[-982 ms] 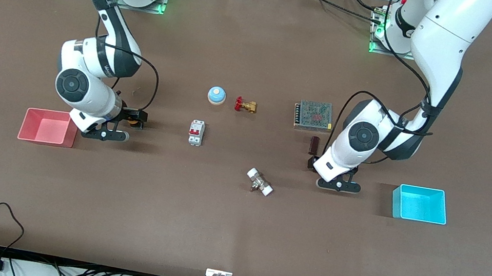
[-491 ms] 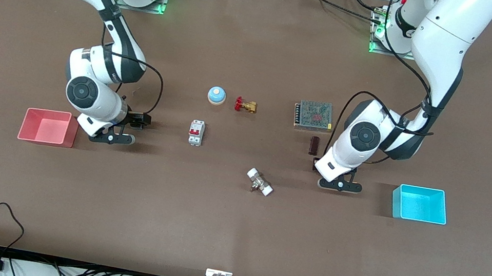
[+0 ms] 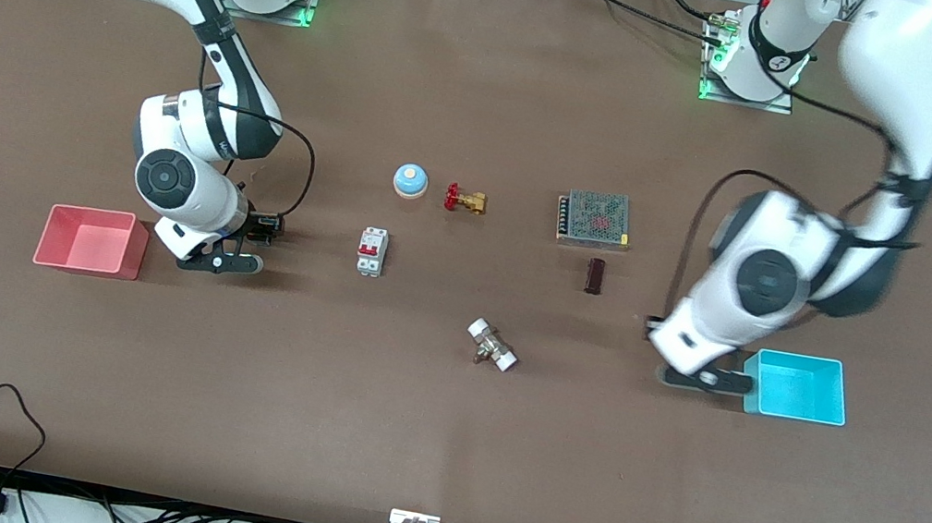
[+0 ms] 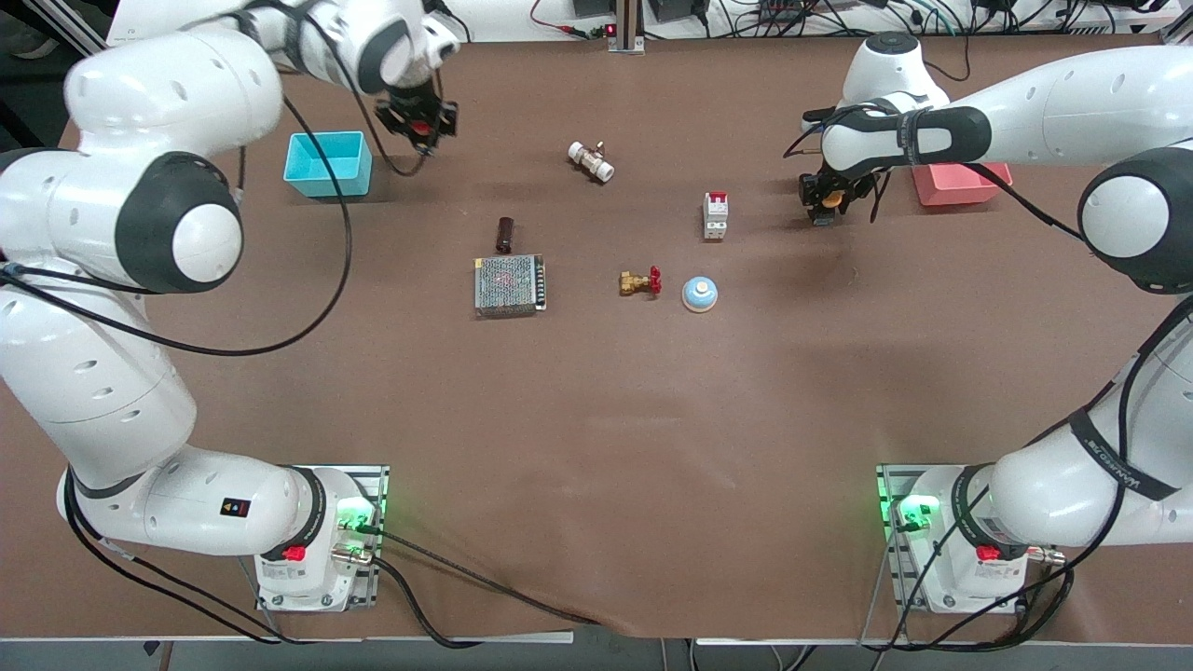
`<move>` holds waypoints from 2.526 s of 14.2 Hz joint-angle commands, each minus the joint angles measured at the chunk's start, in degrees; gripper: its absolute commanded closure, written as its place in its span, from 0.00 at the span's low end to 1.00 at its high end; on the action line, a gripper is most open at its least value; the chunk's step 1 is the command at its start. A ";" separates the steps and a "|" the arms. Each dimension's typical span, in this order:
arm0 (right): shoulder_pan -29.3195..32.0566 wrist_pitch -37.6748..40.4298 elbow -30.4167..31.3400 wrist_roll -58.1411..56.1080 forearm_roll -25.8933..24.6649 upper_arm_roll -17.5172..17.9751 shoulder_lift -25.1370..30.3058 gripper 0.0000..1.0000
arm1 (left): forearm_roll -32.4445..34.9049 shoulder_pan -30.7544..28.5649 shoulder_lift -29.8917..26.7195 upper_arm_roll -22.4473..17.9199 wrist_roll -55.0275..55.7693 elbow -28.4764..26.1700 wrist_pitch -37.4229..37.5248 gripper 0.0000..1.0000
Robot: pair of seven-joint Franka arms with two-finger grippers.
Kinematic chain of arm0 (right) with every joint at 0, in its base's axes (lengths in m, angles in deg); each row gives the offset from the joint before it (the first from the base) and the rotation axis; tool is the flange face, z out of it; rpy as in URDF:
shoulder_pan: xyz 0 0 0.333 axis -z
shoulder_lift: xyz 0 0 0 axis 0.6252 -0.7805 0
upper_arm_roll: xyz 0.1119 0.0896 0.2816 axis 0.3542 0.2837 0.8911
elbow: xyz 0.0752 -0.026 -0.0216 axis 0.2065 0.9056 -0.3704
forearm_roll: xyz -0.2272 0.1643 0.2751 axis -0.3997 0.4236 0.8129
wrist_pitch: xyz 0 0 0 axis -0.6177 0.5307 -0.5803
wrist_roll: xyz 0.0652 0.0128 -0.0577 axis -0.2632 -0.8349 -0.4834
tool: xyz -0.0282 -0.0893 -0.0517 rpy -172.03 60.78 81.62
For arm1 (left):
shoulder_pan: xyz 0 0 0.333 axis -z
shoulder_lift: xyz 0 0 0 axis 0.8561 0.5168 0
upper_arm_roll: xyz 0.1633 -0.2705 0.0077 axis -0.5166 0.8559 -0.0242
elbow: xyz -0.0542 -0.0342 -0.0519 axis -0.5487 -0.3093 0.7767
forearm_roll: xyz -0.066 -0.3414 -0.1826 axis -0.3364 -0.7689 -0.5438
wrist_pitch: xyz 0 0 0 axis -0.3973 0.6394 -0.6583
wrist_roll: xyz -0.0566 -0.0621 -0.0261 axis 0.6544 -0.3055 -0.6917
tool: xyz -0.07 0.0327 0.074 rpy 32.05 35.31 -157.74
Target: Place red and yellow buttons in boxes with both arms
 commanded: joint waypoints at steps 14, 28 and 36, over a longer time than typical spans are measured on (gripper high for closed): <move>4.29 14.92 -9.27 -16.08 5.34 -11.85 13.29 0.94 | 0.28 -18.77 7.63 1.29 -19.03 -4.68 -14.96 0.87; 6.05 -2.21 -8.75 -27.63 8.27 -19.36 -1.11 0.93 | 0.28 -19.39 1.24 3.57 -18.77 -0.92 -3.76 0.00; 6.05 -4.58 -8.66 -28.60 8.27 -19.36 -4.19 0.74 | 0.37 -19.30 -3.44 11.30 -18.24 22.97 31.23 0.00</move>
